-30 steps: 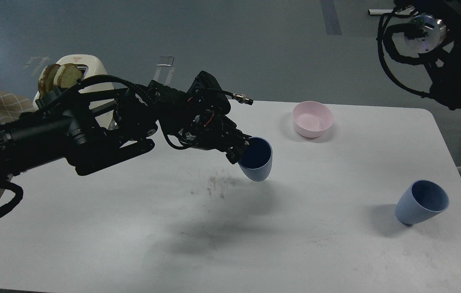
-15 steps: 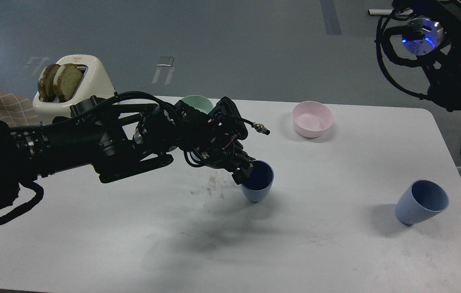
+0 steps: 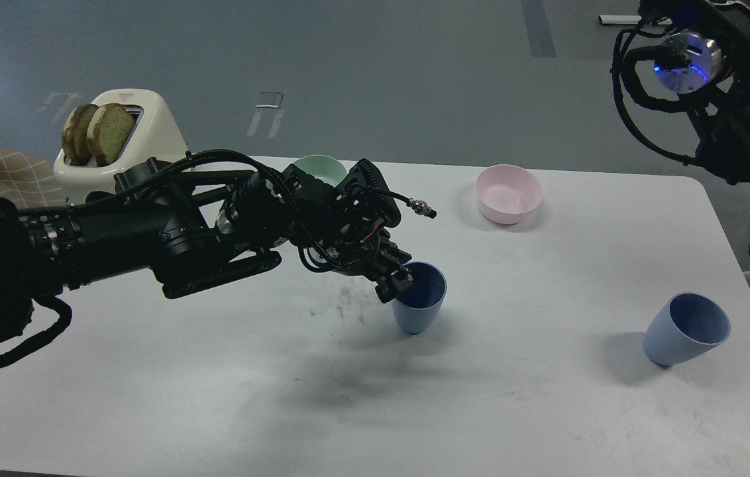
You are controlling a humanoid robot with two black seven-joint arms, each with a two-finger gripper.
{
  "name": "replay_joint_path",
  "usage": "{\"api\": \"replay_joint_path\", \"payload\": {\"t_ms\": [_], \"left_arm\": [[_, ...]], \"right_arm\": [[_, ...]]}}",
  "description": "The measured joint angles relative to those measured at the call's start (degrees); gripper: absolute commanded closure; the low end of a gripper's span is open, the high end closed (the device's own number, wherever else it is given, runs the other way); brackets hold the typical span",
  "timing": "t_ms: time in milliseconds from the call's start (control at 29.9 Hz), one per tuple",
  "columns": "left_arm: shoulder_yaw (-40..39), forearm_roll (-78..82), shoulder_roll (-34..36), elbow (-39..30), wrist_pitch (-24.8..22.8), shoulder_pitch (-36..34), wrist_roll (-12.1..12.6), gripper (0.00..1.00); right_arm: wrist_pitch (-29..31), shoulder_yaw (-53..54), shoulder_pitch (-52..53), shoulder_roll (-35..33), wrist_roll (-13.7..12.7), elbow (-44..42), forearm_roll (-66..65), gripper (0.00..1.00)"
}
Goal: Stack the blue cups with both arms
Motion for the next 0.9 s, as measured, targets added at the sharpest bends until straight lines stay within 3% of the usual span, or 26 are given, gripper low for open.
{"api": "replay_joint_path", "payload": {"t_ms": [234,468,668,902], "left_arm": [[-0.31,-3.27,2.26,-1.14,0.0,-3.43,-0.1,0.03],[-4.85,-17.12,11.59,-4.27,0.0,-9.2,-1.13,0.03],[-15.02,-41.97,20.49,-3.79,0.0,-8.55,-0.58,0.03],[-21.17,-68.13,25.86,-3.21,0.0,-2.25,-0.18,0.03]], "right_arm": [[0.0,-0.07,0.0,-0.54,0.0,-0.01,0.0,0.0],[0.0,-2.76,0.46,-6.02,0.0,1.8,-0.5,0.0],[0.01,-10.46,0.93,-17.64,0.0,13.09,-2.52,0.0],[0.0,-12.69,0.1,-35.94,0.0,28.81,-19.61,0.0]]}}
